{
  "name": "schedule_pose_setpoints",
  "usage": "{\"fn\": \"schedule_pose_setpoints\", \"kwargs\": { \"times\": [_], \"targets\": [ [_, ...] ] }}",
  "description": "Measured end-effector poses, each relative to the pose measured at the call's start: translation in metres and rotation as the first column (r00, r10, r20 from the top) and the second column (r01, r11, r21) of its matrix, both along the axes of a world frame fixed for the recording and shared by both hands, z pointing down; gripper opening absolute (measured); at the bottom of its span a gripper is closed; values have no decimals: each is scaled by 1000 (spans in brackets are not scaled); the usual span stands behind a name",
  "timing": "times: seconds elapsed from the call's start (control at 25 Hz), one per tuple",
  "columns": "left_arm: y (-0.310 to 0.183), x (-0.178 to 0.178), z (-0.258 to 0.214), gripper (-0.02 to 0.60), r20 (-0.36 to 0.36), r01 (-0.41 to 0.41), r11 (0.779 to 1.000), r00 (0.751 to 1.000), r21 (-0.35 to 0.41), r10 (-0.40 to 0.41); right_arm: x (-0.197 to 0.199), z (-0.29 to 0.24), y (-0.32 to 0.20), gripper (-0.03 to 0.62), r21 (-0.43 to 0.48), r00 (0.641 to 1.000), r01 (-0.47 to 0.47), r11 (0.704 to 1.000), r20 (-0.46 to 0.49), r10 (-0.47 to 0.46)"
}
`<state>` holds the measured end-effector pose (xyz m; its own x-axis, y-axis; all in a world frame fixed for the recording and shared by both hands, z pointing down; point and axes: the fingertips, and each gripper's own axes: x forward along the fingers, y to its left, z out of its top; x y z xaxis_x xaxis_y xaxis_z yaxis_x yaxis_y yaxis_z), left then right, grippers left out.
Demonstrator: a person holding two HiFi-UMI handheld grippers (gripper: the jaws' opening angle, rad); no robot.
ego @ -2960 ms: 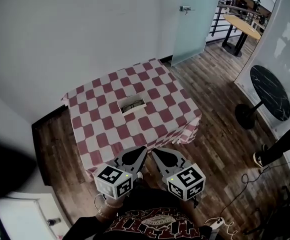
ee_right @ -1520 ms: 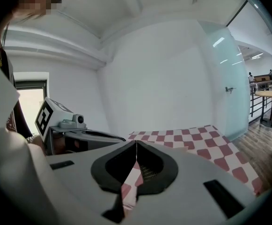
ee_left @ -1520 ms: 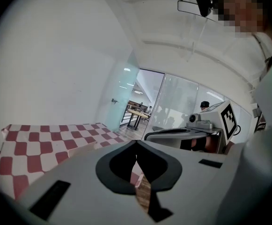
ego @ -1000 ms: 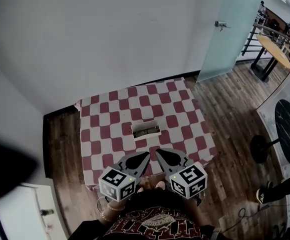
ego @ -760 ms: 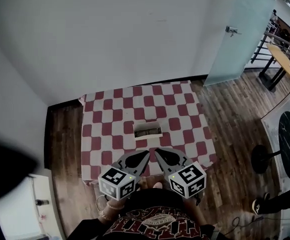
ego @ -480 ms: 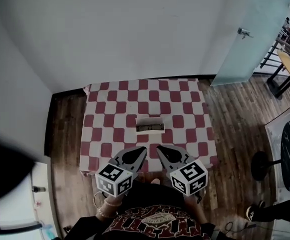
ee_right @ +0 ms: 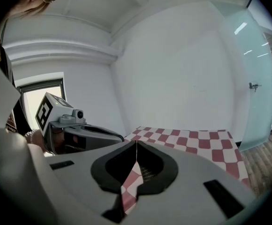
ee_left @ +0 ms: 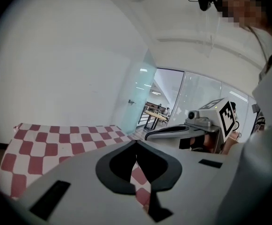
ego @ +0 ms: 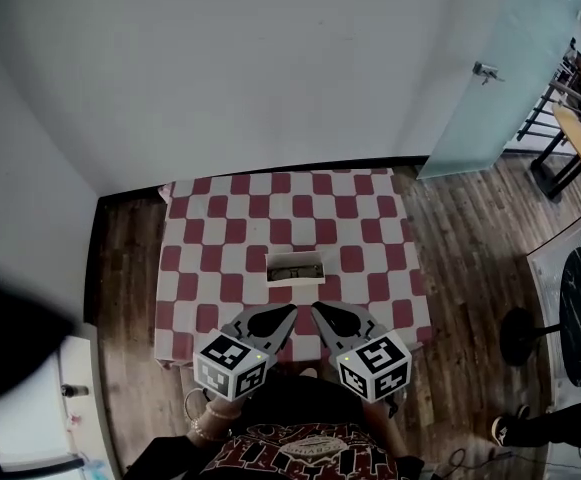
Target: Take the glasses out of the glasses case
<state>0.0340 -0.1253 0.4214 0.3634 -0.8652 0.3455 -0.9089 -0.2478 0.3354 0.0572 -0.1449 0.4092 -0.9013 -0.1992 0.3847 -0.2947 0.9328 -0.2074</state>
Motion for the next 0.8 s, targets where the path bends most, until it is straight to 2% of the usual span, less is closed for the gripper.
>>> {"fn": "schedule_pose_setpoints", "kwargs": {
  "times": [0.12,0.44,0.64,0.8],
  "targets": [
    [-10,-8,-2,8,6,-21,1000,1000,6,21,-9,2,-7,18,-2,1000,-14,1000,-7,14],
    [-19,-41,15,8,-21,-50,998,999,-36,49,-39,18,-20,18,-7,997,-43,999,-66,42],
    [-23,-64,31,8,-60,-60,996,997,-62,56,-60,32,-25,18,-101,996,-70,992,-53,65],
    [-23,-81,48,8,-90,-79,993,993,-89,71,-74,44,-29,18,-90,993,-89,992,-80,82]
  ]
}}
